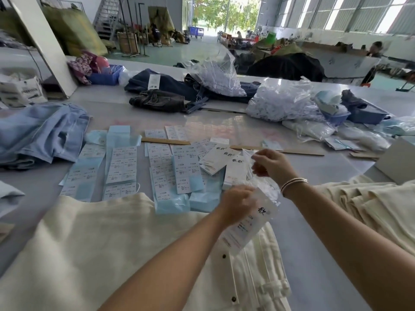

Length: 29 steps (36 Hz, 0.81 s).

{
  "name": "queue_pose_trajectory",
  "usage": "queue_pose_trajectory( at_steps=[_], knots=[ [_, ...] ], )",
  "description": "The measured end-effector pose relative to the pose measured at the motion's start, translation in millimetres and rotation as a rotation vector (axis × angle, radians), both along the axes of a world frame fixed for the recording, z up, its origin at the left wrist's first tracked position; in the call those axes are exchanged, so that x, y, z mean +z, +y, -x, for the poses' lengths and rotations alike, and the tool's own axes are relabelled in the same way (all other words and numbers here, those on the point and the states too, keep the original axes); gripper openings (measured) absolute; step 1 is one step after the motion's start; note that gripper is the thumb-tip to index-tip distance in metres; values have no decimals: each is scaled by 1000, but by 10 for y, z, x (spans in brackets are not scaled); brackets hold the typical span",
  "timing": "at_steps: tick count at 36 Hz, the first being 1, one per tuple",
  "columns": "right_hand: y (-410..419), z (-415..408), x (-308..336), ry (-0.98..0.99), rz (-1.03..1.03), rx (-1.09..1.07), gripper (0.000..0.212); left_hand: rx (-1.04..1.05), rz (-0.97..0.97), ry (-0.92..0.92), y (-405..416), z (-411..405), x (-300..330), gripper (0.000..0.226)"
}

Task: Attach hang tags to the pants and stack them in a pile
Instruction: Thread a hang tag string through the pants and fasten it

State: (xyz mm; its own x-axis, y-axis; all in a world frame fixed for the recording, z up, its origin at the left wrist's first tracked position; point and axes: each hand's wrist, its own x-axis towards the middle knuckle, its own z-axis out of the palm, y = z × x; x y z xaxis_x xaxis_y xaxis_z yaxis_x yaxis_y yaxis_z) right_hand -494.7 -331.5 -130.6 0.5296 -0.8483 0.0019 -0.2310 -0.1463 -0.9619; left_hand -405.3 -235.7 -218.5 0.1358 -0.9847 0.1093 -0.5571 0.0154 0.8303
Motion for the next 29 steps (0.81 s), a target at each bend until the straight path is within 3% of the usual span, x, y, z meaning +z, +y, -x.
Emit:
queue_pose_trajectory(
  at_steps=[2, 5, 7, 11, 15, 18, 20, 23, 29],
  knots=[
    [177, -38, -36, -21, -18, 47, 10, -10, -40, 537, 312, -62, 84, 29],
    [477, -150, -115, -109, -103, 140, 16, -30, -77, 1124, 718, -126, -19, 30],
    [674, -224, -210, -169, -146, 206, 21, -47, 14, 1371, 927, -149, -97, 32],
    [1023, -254, -462, -140, -140, 357, 23, 47, 153, 1624, 1263, -210, -180, 35],
    [1280, -163, -649, -74, -140, 451, 6, 271, 148, 1575, 1505, -311, -402, 37],
    [1454, -97, -766, -4, -102, 397, 26, 444, 155, 1492, 1653, -341, -467, 36],
    [1579, -100, -824, 43, -54, 329, 35, 460, 157, 1445, 1729, -367, -487, 32],
    [1736, -181, -910, 109, -36, 220, 30, 413, 29, 1336, 1806, -317, -468, 36],
    [1856, -257, -1035, 125, -121, 215, 38, 374, 13, 1177, 1872, -198, -301, 26]
  ],
)
